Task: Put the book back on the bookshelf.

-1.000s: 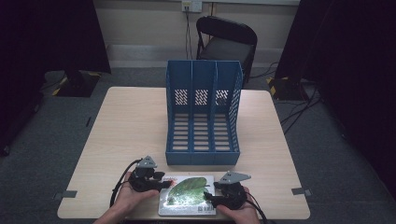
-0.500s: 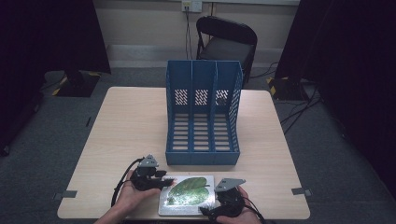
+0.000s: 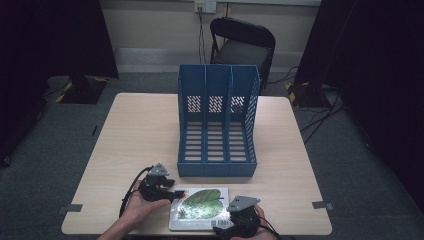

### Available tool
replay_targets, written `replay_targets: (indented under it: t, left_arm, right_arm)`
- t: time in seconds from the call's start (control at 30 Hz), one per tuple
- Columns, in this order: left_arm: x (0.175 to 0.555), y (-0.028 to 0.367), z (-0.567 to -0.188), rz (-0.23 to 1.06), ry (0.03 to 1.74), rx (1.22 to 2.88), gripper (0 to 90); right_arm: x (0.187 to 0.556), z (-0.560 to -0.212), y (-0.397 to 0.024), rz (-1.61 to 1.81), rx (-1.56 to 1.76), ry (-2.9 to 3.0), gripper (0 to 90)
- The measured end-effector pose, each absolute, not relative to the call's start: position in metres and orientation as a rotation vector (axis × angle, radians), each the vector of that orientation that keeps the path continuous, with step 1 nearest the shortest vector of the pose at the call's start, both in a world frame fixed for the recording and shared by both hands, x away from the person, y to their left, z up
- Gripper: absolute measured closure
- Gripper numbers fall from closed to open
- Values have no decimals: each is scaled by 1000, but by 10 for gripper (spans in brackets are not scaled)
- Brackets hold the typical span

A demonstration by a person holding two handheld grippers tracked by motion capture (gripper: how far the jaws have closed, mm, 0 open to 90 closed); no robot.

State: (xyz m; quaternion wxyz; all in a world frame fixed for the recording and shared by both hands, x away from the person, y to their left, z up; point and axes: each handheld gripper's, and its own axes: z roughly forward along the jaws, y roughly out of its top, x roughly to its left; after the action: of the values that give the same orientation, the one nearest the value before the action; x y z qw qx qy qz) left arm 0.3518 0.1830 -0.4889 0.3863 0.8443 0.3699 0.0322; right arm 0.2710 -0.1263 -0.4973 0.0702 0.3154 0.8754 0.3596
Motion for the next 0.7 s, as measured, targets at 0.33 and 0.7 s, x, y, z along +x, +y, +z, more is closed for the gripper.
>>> replay_targets:
  t: [0.33, 0.7]
  left_arm:
    - [345, 187, -489, 64, 980, 2158, 385]
    - [357, 187, -493, 92, 980, 2116, 383]
  right_arm:
    - [276, -499, -118, 1105, 984, 2590, 88]
    - [284, -499, -112, 1107, 988, 2587, 79]
